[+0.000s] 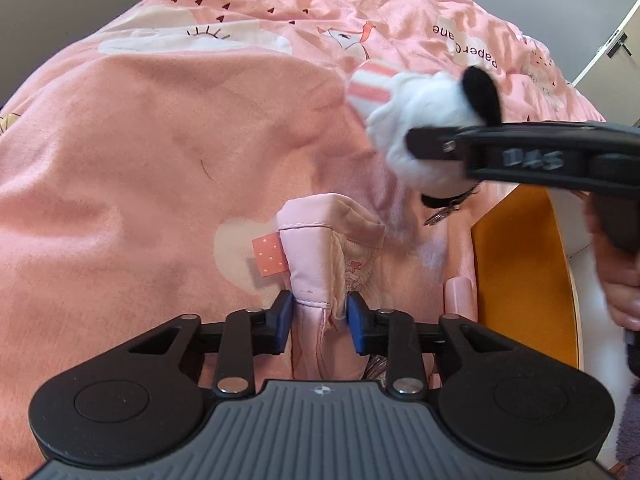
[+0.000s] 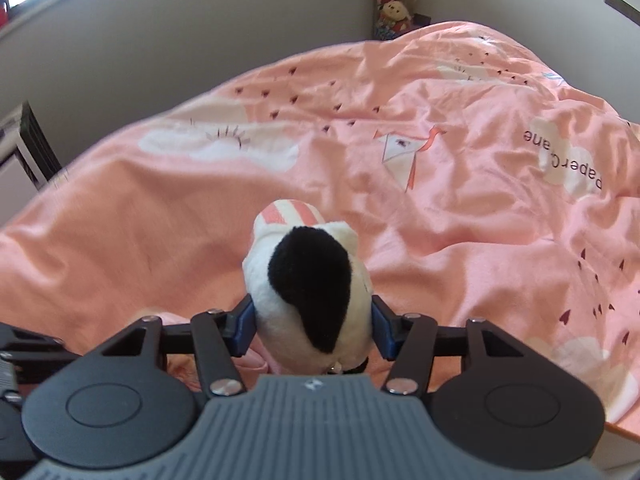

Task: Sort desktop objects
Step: 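Carry the pouch and the white plush over the box with both tools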

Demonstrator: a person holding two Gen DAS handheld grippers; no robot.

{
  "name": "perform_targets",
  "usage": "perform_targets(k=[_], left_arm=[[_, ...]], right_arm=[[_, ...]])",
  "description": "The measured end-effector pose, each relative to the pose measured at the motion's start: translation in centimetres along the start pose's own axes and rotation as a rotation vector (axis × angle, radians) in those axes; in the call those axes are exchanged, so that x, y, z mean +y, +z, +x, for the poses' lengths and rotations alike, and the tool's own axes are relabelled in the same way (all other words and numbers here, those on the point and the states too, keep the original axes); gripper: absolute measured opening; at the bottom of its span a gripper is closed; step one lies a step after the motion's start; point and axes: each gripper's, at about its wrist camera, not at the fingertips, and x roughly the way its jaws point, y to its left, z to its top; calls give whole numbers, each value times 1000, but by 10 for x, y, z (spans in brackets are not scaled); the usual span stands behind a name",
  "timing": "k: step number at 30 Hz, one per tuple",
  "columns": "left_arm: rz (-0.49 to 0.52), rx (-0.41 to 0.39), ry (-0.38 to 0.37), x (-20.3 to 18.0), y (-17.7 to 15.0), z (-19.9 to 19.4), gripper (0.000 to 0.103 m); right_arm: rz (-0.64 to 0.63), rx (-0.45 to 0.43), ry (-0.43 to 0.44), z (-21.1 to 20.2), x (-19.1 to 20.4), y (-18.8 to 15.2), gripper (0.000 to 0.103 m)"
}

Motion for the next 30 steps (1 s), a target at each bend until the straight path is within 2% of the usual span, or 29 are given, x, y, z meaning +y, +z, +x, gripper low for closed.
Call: perform_targets(k=[5, 9, 13, 17, 19, 22, 26, 30], left_arm=[[25, -83, 2, -13, -1, -27, 26], [31, -150, -32, -25, -1, -55, 25], [41, -211, -84, -37, -5, -87, 25], [54, -246, -154, -50, -9, -112, 25], [73, -254, -184, -59, -12, -120, 25], [112, -265, -226, -76, -18, -128, 25], [152, -257, -287, -98, -29, -130, 25], [180, -219, -318, -118, -40, -119, 25]], right_arm=[[46, -87, 21, -56, -10, 1, 59], [87, -157, 15, -109, -22, -11, 59], [160, -189, -4, -157, -37, -37, 59], [271, -191, -44, -199, -55, -77, 59], [320, -174, -77, -213, -61, -99, 59], [383, -102, -112, -221, -67, -131, 59], [477, 22, -148, -208, -76, -173, 60], [550, 111, -143, -188, -79, -204, 60]])
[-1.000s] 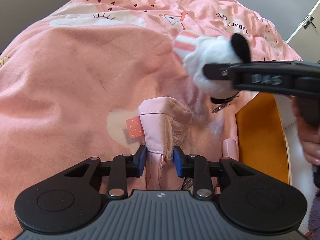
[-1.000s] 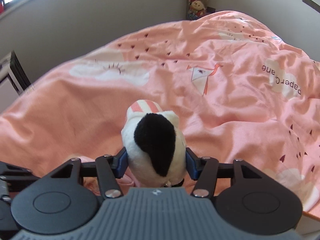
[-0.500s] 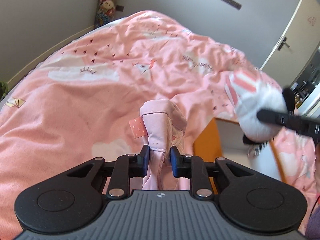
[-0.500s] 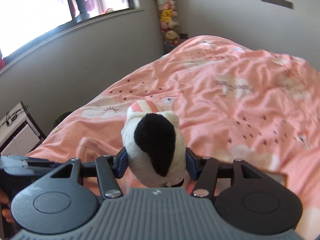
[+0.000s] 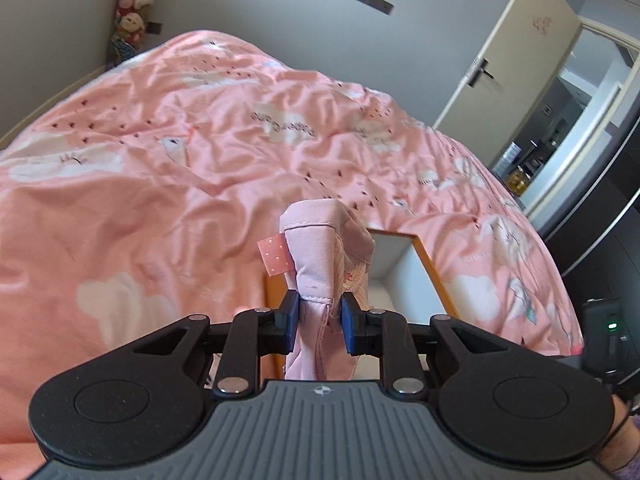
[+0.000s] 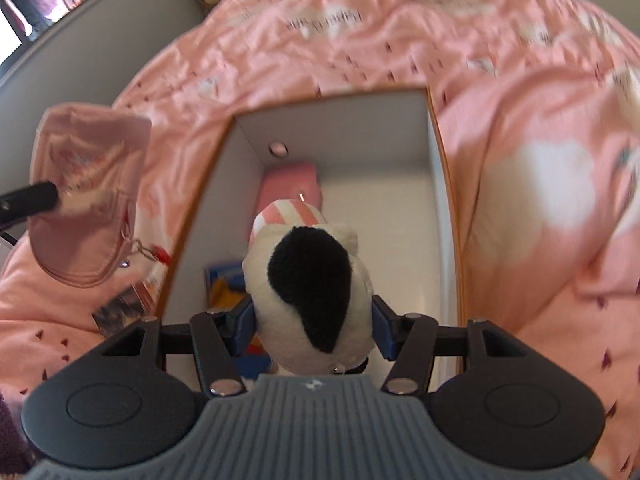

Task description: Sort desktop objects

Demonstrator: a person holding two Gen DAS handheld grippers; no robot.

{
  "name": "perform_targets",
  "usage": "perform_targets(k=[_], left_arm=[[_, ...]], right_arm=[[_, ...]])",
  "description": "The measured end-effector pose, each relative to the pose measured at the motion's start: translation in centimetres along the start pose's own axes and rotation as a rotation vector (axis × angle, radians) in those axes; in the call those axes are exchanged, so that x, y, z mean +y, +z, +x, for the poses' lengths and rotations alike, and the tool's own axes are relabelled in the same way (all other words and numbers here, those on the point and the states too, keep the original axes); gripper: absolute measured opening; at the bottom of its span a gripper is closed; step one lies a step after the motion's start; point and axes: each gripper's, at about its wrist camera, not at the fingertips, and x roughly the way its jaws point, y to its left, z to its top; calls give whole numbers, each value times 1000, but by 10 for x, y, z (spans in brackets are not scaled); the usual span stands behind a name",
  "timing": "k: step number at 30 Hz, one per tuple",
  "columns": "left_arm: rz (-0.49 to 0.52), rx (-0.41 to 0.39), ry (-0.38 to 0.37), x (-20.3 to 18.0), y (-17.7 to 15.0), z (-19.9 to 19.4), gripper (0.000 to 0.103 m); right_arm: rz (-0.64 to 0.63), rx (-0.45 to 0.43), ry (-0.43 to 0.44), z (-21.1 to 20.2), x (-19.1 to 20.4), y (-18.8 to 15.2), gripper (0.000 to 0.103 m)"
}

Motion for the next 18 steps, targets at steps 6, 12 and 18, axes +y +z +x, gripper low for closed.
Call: perform_targets(k=[6, 12, 18], left_arm=[[21, 48, -9, -16, -16, 14, 25], [35, 69, -3, -21, -20, 21, 25], [38, 97, 1, -20, -22, 30, 25]], right_arm=[[-6, 58, -57, 28, 6, -12, 61], [-14, 201, -51, 59, 14, -21, 62], [-47, 256, -6, 60, 11, -20, 66]])
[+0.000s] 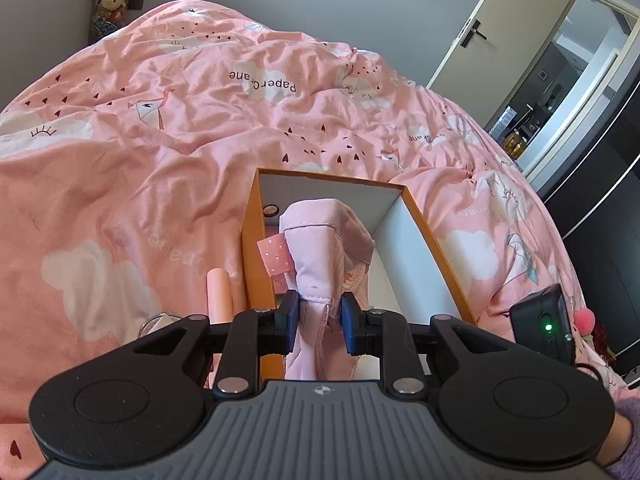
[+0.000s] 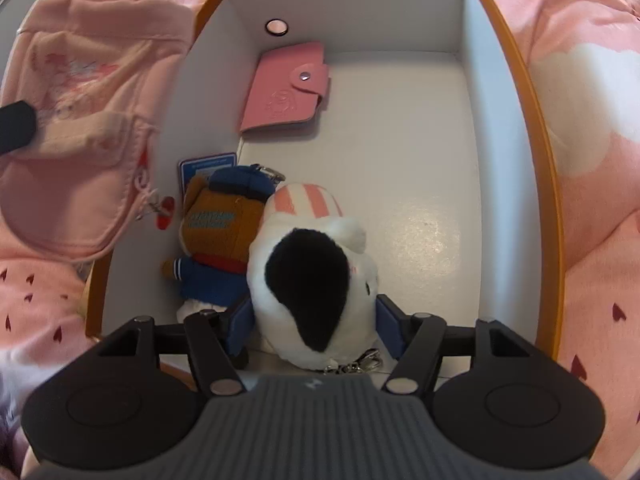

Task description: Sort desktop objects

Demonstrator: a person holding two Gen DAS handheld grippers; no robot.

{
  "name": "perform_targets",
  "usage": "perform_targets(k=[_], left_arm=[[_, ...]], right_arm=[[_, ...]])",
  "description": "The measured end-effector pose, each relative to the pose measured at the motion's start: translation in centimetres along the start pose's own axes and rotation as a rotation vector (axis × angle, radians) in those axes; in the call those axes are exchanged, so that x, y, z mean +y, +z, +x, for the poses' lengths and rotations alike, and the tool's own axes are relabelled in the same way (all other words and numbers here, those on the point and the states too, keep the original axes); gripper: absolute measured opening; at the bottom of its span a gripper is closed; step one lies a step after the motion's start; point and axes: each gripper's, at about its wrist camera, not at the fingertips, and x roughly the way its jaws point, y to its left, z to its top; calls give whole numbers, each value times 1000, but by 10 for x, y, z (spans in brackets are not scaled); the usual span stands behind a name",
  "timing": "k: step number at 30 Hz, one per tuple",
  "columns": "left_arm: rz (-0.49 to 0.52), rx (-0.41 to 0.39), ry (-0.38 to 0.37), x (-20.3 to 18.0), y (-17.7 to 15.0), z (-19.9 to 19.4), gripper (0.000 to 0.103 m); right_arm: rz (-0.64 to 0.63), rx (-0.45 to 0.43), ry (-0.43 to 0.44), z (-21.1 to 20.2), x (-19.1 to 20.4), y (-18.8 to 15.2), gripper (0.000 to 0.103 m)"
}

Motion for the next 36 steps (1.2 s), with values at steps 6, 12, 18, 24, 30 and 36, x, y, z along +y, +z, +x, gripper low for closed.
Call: perform_targets(k=[6, 12, 18, 24, 30, 36], left_arm=[[-2, 28, -4, 1, -1, 8, 25], [15, 41, 2, -2, 1, 12, 26], [34, 53, 9, -5, 7, 18, 26], [46, 68, 15, -6, 12, 26, 26], [55, 96, 10, -8, 16, 38, 26], [78, 122, 15, -13, 24, 55, 26]], right_arm=[[-111, -15, -6, -16, -1, 12, 68], [-183, -23, -13, -17, -1, 26, 67], [-284, -3, -34, -14, 3, 39, 58], [-185, 89, 107, -5, -10, 42, 45], [-21, 142, 235, 2, -26, 44, 40], [-75, 120, 209, -1, -20, 44, 42]])
